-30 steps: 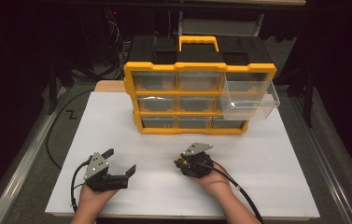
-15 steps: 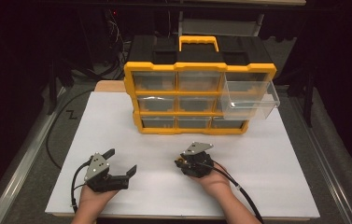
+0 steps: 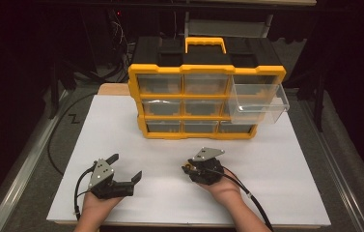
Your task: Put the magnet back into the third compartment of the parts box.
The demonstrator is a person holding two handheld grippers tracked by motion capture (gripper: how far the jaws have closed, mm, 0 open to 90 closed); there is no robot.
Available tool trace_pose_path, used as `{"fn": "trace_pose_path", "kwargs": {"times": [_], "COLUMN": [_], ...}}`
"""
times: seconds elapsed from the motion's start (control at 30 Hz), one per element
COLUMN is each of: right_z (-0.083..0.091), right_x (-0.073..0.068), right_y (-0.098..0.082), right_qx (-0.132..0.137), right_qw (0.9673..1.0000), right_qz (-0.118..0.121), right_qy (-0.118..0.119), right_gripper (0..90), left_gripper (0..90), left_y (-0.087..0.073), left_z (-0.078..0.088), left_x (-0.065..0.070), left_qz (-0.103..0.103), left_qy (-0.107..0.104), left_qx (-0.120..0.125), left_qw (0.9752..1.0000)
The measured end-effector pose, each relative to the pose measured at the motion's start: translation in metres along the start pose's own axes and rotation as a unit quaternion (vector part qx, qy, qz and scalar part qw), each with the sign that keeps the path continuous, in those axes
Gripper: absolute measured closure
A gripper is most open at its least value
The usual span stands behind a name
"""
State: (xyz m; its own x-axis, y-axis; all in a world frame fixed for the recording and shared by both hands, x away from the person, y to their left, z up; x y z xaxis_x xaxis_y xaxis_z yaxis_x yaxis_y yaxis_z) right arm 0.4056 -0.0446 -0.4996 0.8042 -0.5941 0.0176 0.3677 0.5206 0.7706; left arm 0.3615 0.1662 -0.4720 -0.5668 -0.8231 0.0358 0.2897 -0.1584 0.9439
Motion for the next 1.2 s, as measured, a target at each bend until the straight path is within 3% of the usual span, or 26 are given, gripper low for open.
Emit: {"fn": "trace_pose_path", "kwargs": {"times": [0.33, 0.67, 0.9, 1.2], "right_z": [0.016, 0.039, 0.058, 0.074], "right_x": [0.003, 0.015, 0.026, 0.035], "right_y": [-0.006, -0.015, -0.023, -0.035], "right_qx": [0.005, 0.011, 0.023, 0.026], "right_qw": [0.9999, 0.9999, 0.9992, 0.9985], "right_qz": [-0.008, -0.007, -0.029, -0.04], "right_qy": [0.005, -0.006, -0.014, -0.026], "right_gripper": [64.9, 64.8, 64.8, 64.9], "left_gripper": [0.1, 0.1, 0.1, 0.1], "left_y": [0.001, -0.001, 0.0, 0.001], "left_z": [0.001, 0.001, 0.001, 0.002], "left_x": [-0.001, -0.002, -0.002, -0.002], "left_qz": [0.003, 0.001, -0.001, 0.002], "left_qy": [0.001, 0.003, 0.002, 0.001], "left_qx": [0.002, -0.005, -0.002, 0.003], "left_qw": [1.0, 1.0, 1.0, 1.0]}}
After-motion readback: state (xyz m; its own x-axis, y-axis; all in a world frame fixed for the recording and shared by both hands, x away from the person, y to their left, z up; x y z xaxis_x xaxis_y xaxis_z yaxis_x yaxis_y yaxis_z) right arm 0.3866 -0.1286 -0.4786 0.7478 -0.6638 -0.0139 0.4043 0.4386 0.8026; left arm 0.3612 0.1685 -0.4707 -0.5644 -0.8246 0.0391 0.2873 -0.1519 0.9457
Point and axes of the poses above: each handheld gripper's, and its own axes: z roughly backward along the jaws, y roughly out of its top, x roughly to its right, the point moved 10 cm from there along -z, roughly forward along the jaws, and after that the axes turned 2 degrees about x, right-handed, at the moved point
